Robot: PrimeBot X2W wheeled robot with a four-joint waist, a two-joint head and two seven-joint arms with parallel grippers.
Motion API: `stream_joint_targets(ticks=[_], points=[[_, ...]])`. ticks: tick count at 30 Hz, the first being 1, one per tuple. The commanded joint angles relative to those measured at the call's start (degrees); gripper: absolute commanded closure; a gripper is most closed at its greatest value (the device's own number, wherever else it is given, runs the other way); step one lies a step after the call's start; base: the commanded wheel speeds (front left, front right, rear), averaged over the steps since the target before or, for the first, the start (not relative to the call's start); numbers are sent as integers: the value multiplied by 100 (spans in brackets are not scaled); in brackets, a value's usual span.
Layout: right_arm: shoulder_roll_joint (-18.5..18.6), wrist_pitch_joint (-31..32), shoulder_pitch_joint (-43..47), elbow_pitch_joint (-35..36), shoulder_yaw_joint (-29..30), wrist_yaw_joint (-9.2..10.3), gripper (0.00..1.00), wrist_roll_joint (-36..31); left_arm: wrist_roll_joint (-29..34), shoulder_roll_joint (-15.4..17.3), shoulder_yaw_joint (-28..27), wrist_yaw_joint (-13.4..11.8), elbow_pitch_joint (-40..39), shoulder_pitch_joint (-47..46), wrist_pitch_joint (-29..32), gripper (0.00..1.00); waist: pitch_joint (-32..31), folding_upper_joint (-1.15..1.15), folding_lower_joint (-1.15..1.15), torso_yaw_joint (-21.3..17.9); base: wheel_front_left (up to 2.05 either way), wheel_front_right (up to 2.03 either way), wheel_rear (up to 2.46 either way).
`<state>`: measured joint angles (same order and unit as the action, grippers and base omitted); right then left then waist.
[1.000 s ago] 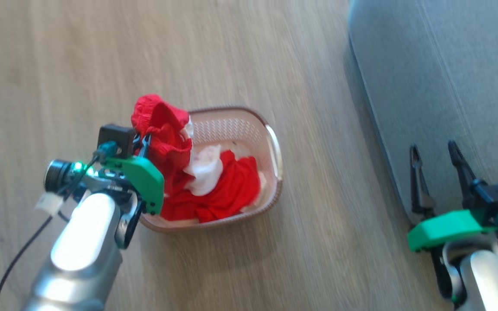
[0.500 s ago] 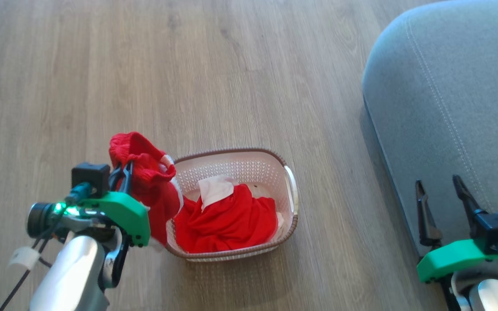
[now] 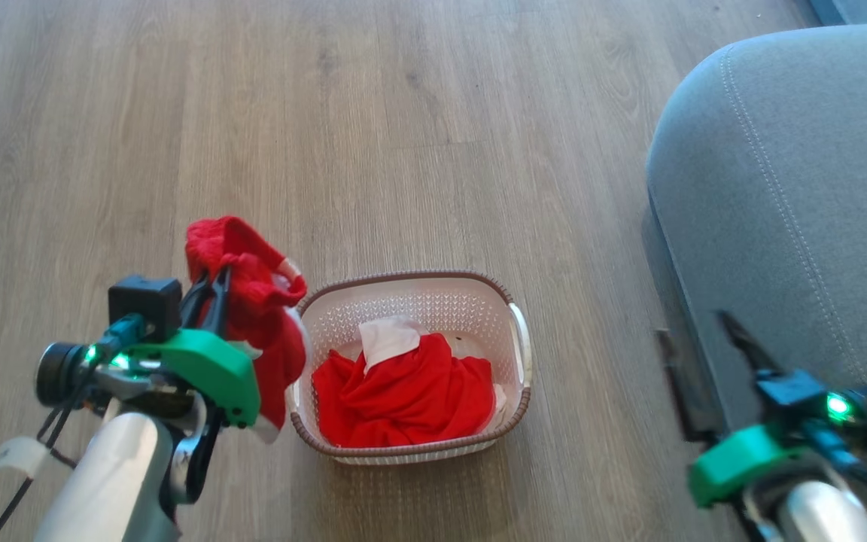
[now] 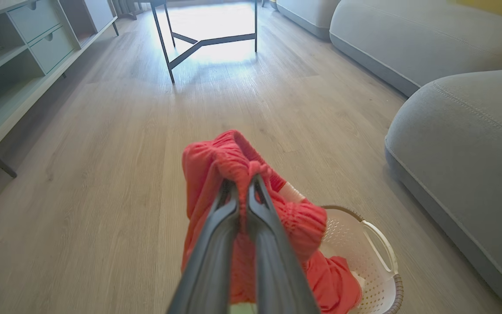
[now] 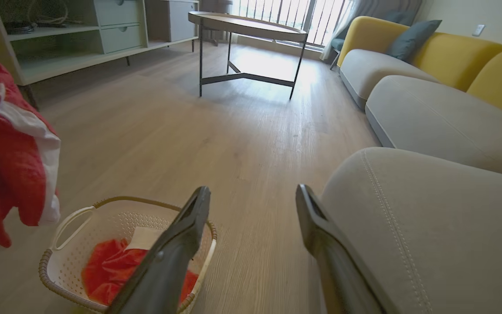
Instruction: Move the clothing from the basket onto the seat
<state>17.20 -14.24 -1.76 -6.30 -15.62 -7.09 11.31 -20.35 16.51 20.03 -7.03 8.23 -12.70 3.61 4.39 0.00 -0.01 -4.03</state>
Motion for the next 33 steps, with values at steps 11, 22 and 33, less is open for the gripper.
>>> stream_joint_targets(ticks=[11, 22, 33], points=[[317, -76, -1614, -71, -1944, -40, 0, 192, 40, -53, 337, 281, -743, -678, 288, 100, 72, 0, 1, 137, 0, 0, 0], [218, -76, -2552, -288, -3093, -40, 0, 574, 98, -432, 1015, 575, -1015, -955, 480, 100, 42, 0, 1, 230, 0, 0, 0], [82, -76, -2757, -414, -3451, -40, 0, 755, 107, -703, 1510, 663, -1050, -887, 613, 100, -177, 0, 1, 221, 0, 0, 0]])
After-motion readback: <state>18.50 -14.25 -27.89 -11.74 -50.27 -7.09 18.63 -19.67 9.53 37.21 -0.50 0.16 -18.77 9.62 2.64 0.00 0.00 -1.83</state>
